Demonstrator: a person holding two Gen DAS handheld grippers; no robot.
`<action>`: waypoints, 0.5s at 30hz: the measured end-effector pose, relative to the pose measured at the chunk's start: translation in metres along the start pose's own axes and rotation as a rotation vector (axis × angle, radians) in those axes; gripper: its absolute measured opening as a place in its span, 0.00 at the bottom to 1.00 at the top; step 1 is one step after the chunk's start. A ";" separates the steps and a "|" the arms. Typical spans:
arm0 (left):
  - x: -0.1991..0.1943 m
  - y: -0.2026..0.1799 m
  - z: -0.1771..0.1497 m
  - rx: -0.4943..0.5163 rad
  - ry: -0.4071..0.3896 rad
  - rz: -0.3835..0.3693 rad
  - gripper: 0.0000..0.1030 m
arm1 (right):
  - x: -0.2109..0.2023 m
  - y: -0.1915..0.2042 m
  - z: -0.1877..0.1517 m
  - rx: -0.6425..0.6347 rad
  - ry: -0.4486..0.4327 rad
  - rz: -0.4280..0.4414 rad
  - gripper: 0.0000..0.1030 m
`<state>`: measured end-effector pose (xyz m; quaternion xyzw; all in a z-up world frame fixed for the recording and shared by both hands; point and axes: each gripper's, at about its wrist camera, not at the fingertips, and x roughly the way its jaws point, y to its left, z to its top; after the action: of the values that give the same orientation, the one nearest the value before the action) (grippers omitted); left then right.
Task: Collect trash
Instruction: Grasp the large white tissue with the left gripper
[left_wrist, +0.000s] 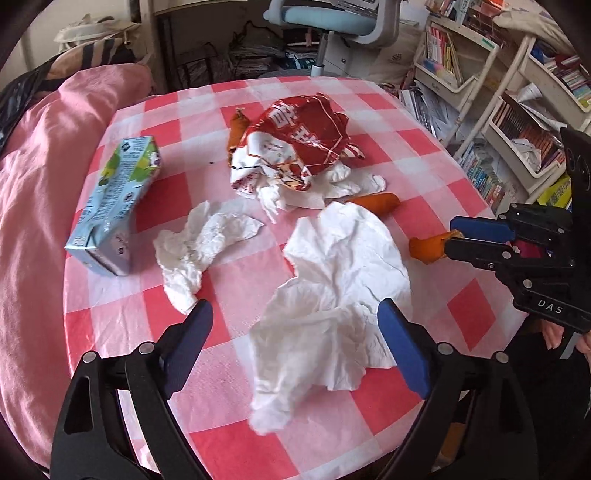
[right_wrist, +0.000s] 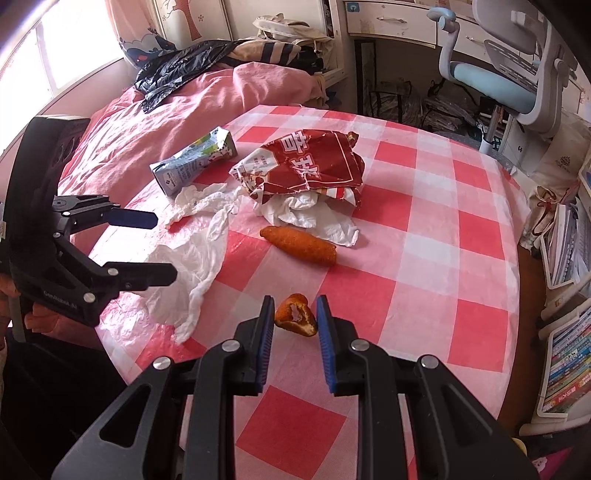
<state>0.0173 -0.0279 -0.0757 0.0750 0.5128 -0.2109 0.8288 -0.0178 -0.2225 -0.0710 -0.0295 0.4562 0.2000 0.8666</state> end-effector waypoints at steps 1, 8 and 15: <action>0.003 -0.004 0.001 0.010 -0.002 0.006 0.84 | 0.001 0.000 0.000 -0.002 0.005 -0.009 0.23; 0.011 -0.018 0.002 0.078 0.016 0.063 0.84 | 0.010 -0.004 -0.006 0.001 0.062 -0.031 0.24; 0.017 0.002 0.002 0.025 0.051 0.051 0.85 | 0.017 -0.001 -0.009 -0.014 0.103 -0.035 0.25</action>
<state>0.0259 -0.0318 -0.0902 0.1038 0.5290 -0.1942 0.8195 -0.0163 -0.2205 -0.0901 -0.0539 0.4982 0.1864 0.8451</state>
